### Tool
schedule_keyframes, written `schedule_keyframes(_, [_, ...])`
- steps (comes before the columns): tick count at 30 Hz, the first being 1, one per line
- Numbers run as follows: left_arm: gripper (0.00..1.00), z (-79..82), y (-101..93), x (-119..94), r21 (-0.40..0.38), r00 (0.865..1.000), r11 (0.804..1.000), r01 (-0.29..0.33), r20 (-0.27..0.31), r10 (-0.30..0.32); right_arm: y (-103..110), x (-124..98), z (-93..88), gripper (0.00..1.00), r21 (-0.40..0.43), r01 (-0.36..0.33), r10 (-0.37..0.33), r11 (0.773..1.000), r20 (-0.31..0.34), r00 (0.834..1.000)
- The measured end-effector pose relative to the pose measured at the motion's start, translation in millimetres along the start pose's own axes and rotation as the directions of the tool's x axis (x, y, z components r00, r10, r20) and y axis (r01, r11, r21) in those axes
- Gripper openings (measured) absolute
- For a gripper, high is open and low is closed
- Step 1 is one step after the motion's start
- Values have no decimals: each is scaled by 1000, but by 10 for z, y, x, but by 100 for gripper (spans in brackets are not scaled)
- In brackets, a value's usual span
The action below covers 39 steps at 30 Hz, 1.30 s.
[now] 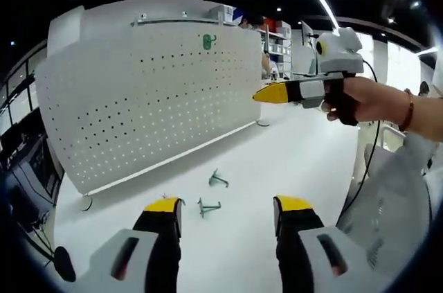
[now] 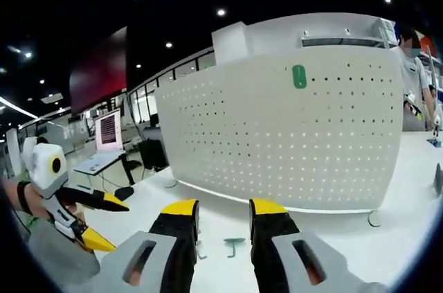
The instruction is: Insert the hook assembly into the mounting plate slot until the hook locks in place.
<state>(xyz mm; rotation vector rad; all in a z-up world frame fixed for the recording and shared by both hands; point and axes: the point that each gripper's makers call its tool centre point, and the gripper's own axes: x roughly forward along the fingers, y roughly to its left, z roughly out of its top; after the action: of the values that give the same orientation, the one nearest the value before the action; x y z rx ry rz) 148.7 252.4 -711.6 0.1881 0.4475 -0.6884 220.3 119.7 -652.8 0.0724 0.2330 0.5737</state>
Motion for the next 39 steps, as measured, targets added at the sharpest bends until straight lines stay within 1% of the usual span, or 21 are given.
schedule_keyframes(5, [53, -70, 29, 67, 0, 1000, 1000, 4, -22, -4, 39, -6, -36, 29, 4, -8, 8, 1000, -3, 1000])
schedule_keyframes(10, [49, -85, 78, 120, 9, 1000, 1000, -6, -20, 6, 69, -16, -144, 29, 26, -10, 10, 1000, -15, 1000])
schedule_keyframes(12, [50, -151, 76, 169, -9, 999, 1000, 11, -47, -11, 88, -18, -187, 30, 30, -13, 14, 999, -21, 1000])
schedule_keyframes(13, [51, -171, 88, 185, -6, 998, 1000, 8, -55, -8, 94, -18, -197, 30, 32, -13, 14, 999, -22, 1000])
schedule_keyframes(15, [51, -206, 97, 220, 0, 998, 1000, 11, -60, -11, 173, -18, -251, 32, 29, -42, 43, 999, -34, 998])
schedule_keyframes(17, [51, -244, 107, 251, -14, 997, 1000, 13, -70, -14, 198, -22, -300, 33, 27, -41, 42, 999, -42, 998])
schedule_keyframes(20, [50, -292, 106, 282, -13, 996, 1000, 15, -88, -16, 229, -34, -350, 33, 48, -54, 56, 997, -46, 997])
schedule_keyframes(22, [50, -320, 109, 308, -10, 995, 1000, 15, -99, -16, 241, -44, -370, 33, 37, -60, 61, 998, -47, 997])
schedule_keyframes(26, [49, -361, 122, 356, 4, 993, 1000, 16, -120, -16, 217, -61, -402, 35, 41, -71, 73, 997, -54, 996])
schedule_keyframes(31, [45, -400, 137, 429, -10, 990, 1000, 15, -138, -16, 184, -94, -440, 35, 50, -67, 70, 996, -58, 996])
schedule_keyframes(35, [43, -438, 114, 471, -10, 987, 1000, 14, -159, -15, 182, -132, -520, 35, 62, -58, 63, 996, -71, 995])
schedule_keyframes(38, [42, -443, 118, 493, -17, 987, 1000, 14, -158, -16, 191, -141, -559, 35, 75, -59, 64, 995, -79, 995])
schedule_keyframes(39, [42, -464, 127, 523, -21, 986, 1000, 13, -165, -16, 198, -148, -574, 35, 78, -57, 64, 995, -79, 995])
